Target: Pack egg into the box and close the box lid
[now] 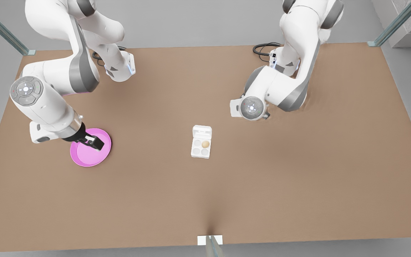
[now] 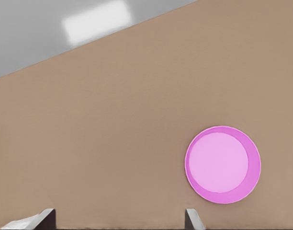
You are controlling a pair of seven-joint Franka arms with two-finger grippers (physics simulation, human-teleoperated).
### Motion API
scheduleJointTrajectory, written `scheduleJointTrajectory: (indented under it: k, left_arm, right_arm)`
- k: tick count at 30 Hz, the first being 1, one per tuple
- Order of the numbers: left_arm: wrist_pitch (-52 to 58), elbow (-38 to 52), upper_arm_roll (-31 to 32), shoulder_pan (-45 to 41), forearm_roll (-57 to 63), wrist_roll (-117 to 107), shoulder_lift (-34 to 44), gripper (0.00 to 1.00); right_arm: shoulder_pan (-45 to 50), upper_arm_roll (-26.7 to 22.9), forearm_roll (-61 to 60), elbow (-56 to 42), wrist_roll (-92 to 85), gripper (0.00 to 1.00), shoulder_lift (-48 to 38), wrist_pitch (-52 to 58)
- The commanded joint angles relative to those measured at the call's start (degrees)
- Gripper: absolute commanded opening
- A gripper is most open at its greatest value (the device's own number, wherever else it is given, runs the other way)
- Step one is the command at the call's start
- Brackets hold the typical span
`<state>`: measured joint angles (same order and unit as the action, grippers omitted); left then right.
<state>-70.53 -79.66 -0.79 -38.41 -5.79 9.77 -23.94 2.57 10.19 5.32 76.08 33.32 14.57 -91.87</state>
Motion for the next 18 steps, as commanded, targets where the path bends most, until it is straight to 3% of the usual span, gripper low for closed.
scheduleJointTrajectory:
  k: [1,5,10,18]
  left_arm:
    - [-2.94,0.03,-0.09,-6.23,-13.55,-42.01,-1.99,0.21]
    - [-23.42,0.03,-0.09,-12.39,-15.40,-54.15,-9.63,0.21]
    - [-49.00,-0.06,-1.14,-12.21,-13.46,-60.13,-16.76,0.21]
    - [-48.13,-3.14,-1.23,-12.65,-9.68,-59.86,-17.55,0.21]
  right_arm:
    - [-0.10,0.00,-0.93,-0.14,-29.01,1.00,0.02,9.42]
    - [-0.19,0.00,-1.10,-0.14,-29.10,1.00,0.02,9.42]
    - [-0.54,0.00,-1.10,-0.14,-29.10,1.00,0.02,9.42]
    - [-1.16,0.00,-2.86,-0.14,-29.19,1.00,0.02,9.60]
